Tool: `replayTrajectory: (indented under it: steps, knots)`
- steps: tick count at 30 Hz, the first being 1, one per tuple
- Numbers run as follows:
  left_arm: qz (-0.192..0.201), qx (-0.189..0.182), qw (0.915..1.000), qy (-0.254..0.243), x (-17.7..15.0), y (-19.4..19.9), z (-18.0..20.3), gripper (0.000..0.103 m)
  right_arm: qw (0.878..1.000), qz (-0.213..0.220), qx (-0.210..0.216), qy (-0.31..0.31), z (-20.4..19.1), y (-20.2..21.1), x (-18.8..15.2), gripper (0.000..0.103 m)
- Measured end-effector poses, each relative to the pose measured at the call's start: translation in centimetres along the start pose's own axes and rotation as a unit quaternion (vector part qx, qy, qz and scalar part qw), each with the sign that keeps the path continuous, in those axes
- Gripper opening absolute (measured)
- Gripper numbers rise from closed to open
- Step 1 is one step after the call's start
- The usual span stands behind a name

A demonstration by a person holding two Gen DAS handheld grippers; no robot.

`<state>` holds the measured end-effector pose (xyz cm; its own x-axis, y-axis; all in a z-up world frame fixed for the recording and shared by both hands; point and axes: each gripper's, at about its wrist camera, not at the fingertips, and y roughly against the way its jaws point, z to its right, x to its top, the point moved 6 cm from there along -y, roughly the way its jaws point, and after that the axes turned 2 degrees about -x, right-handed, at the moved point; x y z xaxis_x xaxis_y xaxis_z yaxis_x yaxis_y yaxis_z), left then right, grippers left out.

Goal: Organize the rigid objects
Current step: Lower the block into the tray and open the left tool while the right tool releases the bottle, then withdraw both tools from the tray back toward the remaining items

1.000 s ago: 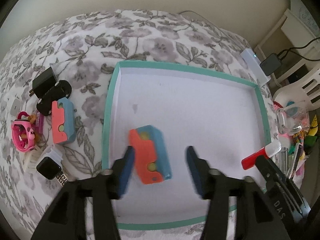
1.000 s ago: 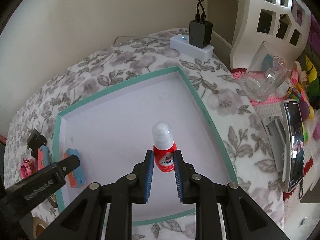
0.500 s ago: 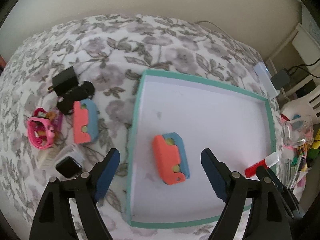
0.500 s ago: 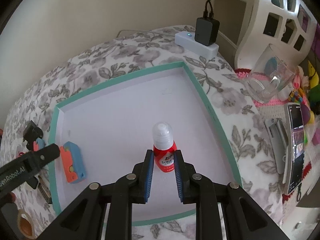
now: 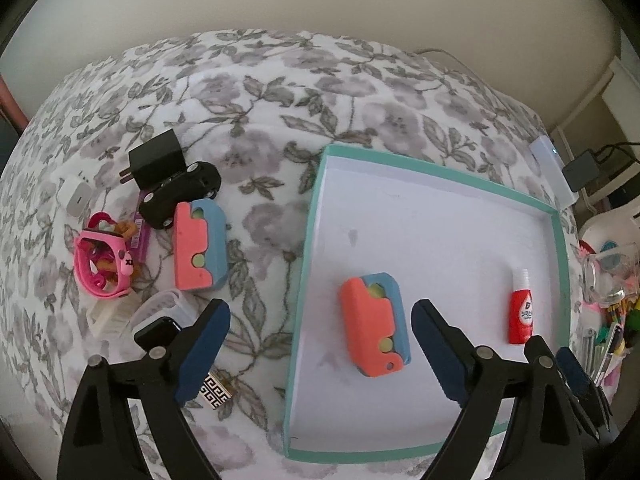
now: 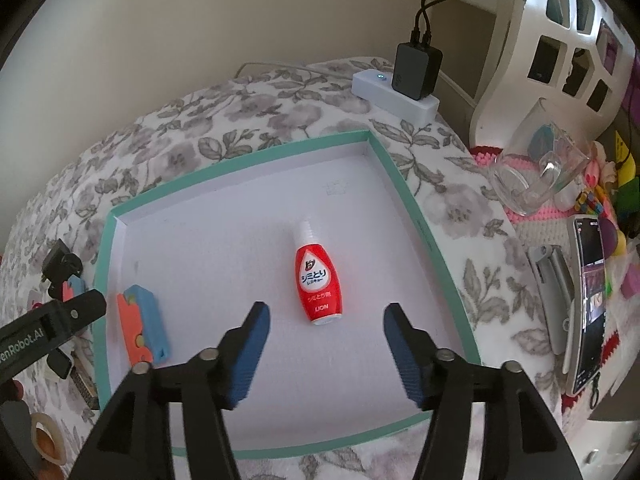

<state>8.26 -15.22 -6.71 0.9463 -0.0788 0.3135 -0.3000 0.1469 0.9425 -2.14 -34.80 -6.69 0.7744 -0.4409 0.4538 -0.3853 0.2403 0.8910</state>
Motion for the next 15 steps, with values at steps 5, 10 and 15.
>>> replayTrajectory:
  steps: [5, 10, 15]
  knots:
    - [0.002, 0.005, 0.9999, 0.011, 0.2, -0.2, -1.0, 0.092, 1.000, -0.003, -0.002, 0.006, -0.2, -0.3, -0.1, 0.089]
    - [0.016, 0.018, 0.9995, 0.022, 0.5, -0.3, -2.3, 0.092, 1.000, 0.000, -0.002, 0.010, -0.4, -0.6, -0.2, 0.103]
    - [0.021, 0.034, 0.9986, 0.033, 0.7, -0.7, -3.8, 0.093, 1.000, 0.000, -0.008, 0.017, -0.6, -0.9, -0.4, 0.103]
